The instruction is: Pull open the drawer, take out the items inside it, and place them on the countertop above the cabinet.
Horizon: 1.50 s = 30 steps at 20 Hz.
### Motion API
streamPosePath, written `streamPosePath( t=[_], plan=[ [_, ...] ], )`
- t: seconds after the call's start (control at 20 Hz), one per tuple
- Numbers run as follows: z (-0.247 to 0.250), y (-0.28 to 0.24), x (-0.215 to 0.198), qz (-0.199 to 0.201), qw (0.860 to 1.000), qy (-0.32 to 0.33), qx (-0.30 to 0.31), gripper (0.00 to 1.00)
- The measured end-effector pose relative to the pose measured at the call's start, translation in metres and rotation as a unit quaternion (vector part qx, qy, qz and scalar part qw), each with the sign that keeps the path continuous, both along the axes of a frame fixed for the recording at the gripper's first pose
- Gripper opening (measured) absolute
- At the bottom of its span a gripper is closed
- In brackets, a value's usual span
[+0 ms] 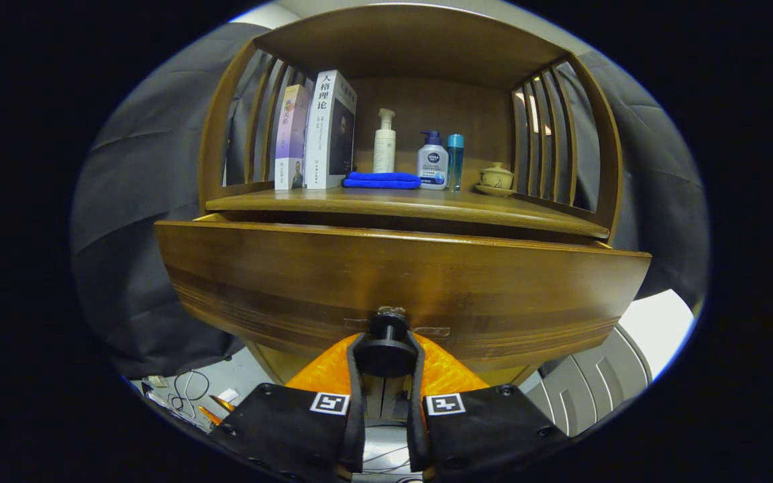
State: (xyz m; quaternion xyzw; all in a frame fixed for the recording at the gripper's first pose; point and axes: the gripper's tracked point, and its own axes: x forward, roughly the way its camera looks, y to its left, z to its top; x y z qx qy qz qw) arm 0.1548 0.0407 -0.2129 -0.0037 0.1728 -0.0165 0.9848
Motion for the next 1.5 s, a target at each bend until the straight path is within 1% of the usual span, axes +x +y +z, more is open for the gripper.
streamPosePath(
  t=[0.35,0.55,0.9,1.25,1.5],
  plan=[
    [-0.004,0.005,-0.038,-0.006,1.0,0.0,0.004,0.28],
    [-0.006,0.009,-0.062,-0.012,1.0,-0.011,0.009,0.27],
    [-0.011,0.014,-0.092,-0.001,1.0,-0.006,0.008,0.28],
    [-0.013,0.021,-0.109,0.006,1.0,-0.005,0.002,0.27],
    [-0.014,0.023,-0.111,0.004,1.0,0.004,0.022,0.27]
  ],
)
